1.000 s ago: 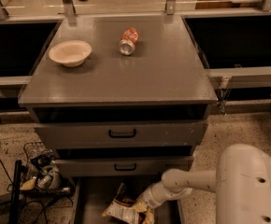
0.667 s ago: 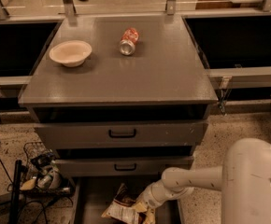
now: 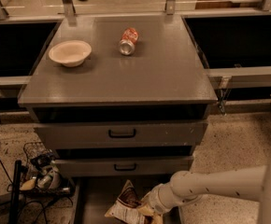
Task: Pick brown chip bag from bottom drawer and place on counter
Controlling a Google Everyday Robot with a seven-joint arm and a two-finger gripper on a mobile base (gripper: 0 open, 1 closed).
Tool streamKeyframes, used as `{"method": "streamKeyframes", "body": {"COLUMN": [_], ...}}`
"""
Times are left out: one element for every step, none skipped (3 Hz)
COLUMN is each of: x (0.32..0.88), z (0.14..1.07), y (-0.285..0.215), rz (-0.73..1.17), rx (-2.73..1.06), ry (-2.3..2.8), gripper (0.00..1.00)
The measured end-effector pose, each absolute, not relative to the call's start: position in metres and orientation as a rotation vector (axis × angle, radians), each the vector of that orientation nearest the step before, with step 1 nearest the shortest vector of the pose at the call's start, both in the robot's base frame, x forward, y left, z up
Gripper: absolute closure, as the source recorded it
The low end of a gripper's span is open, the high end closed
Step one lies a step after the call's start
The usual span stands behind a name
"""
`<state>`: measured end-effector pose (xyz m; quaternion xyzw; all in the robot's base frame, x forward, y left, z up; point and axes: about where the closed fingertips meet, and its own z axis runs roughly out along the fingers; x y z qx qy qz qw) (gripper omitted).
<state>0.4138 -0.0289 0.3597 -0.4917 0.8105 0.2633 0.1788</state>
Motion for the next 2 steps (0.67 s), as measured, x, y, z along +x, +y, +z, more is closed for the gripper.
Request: {"method": "streamKeyframes", "body": {"x": [0.3932, 0.3915], "z": [0.3937, 0.3964], "y": [-0.0413, -0.0455], "rz": [0.704, 0.699], "rx": [-1.384, -1.372], "ry": [2.240, 2.242], "gripper": [1.00, 1.00]}}
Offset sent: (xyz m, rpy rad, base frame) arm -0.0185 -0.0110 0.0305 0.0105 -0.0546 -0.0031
